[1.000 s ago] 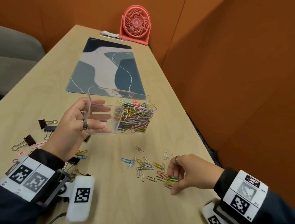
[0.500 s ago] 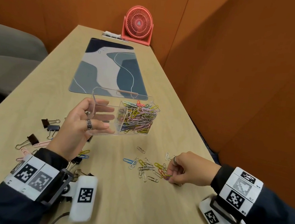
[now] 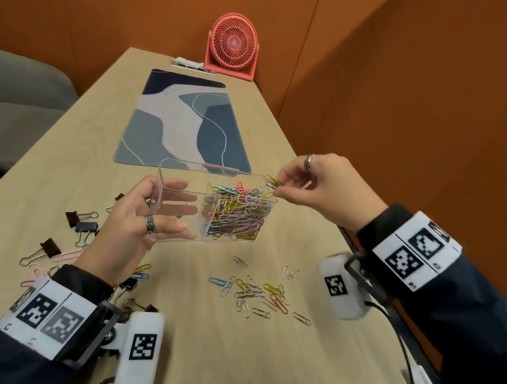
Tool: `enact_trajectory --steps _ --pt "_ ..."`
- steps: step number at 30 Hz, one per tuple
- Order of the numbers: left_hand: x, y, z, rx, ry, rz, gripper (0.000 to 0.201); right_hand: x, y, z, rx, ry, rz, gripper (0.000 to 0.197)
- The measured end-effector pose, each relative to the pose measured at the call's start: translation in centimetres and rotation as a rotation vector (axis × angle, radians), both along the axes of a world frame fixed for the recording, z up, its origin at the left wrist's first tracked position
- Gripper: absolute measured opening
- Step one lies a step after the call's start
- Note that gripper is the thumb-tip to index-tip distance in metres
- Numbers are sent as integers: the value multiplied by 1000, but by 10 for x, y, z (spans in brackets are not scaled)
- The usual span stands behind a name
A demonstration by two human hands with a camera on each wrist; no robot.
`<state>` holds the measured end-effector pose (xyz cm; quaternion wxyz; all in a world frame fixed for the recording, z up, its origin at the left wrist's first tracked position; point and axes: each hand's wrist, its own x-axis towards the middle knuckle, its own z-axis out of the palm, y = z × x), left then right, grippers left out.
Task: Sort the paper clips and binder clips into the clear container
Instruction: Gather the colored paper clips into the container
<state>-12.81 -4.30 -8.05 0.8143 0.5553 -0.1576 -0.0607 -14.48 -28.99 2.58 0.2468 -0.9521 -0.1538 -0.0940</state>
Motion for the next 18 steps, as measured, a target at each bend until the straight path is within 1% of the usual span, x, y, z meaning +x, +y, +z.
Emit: enact_trajectory --steps 4,7,8,11,13,14,15,17,18 --pt "0 0 0 3 1 -9 50 11 24 -6 49 -24 60 15" --pt "0 1 0 3 -1 0 50 15 26 -13 14 -38 47 8" --pt "0 1 -1 3 1 3 50 14 24 -15 30 -45 38 9" --pt "1 2 -1 14 -1 8 55 13 14 -20 160 -108 -32 17" --pt "2 2 -1 11 0 21 56 14 3 -26 275 -90 -95 22" --pt "2 2 0 6 1 29 53 14 -3 -29 290 -21 -119 24" --pt "2 2 0 0 1 35 52 14 -10 -35 246 91 -135 23" --pt "1 2 1 -9 2 40 51 11 -23 -51 26 356 -133 17" --pt "1 2 1 -12 1 41 51 9 -29 -59 -91 459 -118 19"
